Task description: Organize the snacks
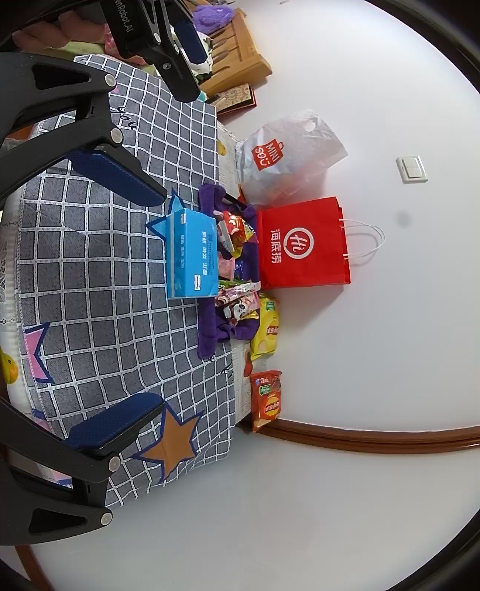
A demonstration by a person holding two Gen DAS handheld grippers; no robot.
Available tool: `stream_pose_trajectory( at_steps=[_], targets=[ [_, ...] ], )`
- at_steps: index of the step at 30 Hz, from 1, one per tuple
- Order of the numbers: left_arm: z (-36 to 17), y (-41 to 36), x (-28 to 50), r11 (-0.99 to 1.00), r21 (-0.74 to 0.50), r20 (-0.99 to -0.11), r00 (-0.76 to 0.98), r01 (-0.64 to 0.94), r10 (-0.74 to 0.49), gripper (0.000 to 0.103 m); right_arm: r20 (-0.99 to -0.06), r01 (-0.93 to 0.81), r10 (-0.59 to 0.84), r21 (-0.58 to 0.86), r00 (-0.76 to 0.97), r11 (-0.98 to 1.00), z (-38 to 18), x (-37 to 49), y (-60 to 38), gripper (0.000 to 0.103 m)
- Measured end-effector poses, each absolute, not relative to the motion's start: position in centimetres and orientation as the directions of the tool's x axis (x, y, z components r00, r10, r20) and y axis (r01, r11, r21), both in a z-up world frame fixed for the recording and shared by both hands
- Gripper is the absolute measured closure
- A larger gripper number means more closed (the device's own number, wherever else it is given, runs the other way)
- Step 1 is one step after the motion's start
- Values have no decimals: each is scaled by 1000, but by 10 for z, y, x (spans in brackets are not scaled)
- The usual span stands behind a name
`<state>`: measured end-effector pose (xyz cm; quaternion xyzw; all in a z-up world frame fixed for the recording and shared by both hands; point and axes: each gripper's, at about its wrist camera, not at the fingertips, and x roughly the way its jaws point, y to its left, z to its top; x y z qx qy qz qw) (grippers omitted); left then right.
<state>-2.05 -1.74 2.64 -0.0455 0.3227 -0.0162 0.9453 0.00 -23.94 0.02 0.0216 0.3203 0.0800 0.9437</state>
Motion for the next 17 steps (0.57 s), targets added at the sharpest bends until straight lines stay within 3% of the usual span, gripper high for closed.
stream_pose_trajectory(
  at_steps=[17],
  targets=[
    [20, -14, -17, 995, -97, -611, 789, 3, -62, 7, -606, -150, 173, 89, 777, 985, 0, 4, -232, 3]
  ],
)
